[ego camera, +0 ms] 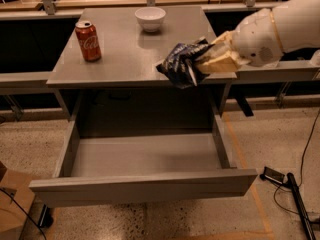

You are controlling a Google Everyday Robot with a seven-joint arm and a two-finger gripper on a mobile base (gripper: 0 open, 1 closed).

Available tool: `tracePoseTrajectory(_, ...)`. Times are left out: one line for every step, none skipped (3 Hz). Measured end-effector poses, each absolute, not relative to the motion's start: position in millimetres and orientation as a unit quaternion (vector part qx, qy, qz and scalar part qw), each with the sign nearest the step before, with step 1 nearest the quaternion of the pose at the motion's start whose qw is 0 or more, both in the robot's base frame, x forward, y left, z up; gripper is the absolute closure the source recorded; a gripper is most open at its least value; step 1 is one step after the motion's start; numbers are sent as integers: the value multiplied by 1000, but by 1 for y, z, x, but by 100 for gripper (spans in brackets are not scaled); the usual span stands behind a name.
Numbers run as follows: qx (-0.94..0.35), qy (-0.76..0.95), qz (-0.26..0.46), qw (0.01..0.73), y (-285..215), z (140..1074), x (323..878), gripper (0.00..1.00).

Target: Place blue chip bag into top drawer

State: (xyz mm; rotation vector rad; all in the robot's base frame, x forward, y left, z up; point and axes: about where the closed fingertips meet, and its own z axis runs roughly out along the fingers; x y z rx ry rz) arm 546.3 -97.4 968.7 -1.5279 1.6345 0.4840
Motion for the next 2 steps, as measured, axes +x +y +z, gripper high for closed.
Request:
tracePoseTrajectory(-613,646,226,395,-79,928,503,100)
tracePoseTrajectory(-599,663,250,373,-70,864,484,83)
